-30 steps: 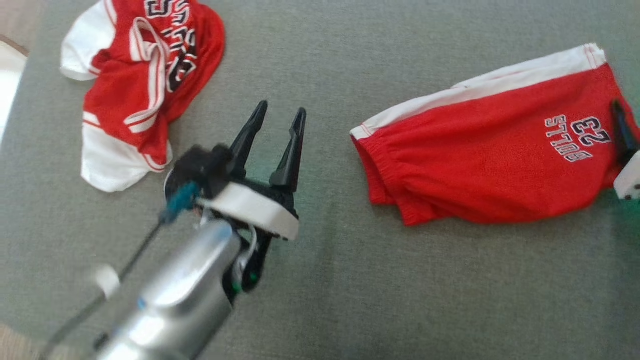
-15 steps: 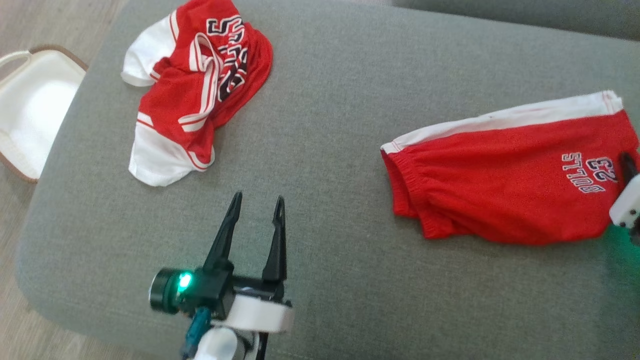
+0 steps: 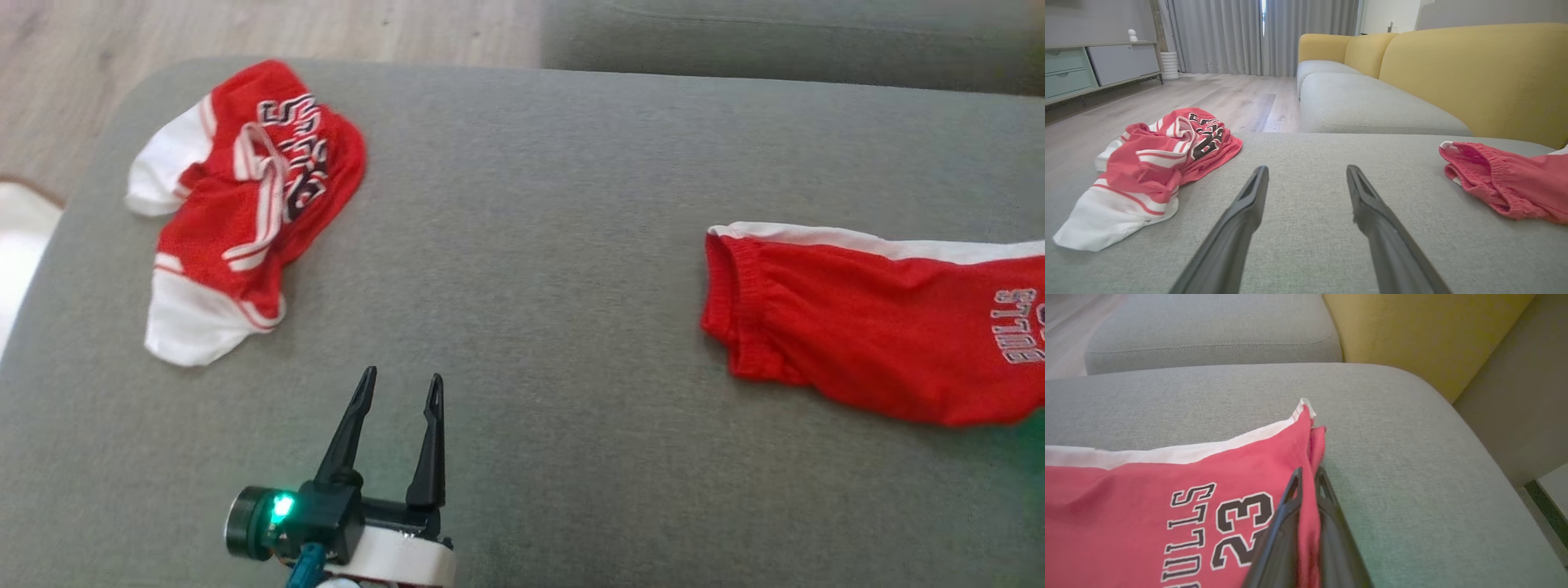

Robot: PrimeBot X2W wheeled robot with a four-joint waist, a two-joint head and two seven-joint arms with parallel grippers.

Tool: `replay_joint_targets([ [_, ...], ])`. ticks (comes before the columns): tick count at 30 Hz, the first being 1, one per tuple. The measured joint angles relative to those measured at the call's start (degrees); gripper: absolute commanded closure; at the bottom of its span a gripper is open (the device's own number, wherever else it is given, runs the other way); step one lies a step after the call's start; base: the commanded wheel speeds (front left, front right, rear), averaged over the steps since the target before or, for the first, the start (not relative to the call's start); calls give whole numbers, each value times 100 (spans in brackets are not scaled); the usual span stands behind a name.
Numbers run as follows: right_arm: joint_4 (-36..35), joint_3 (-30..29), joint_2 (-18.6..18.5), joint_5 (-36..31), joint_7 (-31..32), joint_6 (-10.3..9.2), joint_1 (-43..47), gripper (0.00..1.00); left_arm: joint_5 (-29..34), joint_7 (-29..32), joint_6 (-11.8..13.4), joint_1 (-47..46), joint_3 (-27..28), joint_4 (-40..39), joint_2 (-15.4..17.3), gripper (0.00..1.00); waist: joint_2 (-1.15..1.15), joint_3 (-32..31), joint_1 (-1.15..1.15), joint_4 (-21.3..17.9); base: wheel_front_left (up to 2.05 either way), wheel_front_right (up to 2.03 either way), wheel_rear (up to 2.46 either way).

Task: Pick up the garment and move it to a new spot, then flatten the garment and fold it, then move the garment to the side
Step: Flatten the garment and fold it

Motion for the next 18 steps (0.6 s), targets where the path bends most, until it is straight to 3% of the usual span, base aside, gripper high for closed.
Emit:
replay_joint_targets([
  [7, -301, 199, 169, -327, -330, 0, -388, 100, 37, 1, -193, -1, 63, 197, -86, 0, 0, -80, 1, -350, 0, 0, 0],
  [18, -1494, 754, 1168, -545, -499, 0, -448, 100, 36, 1, -325, 113, 99, 435, -188, 0, 0, -427, 0, -398, 0, 0, 0],
])
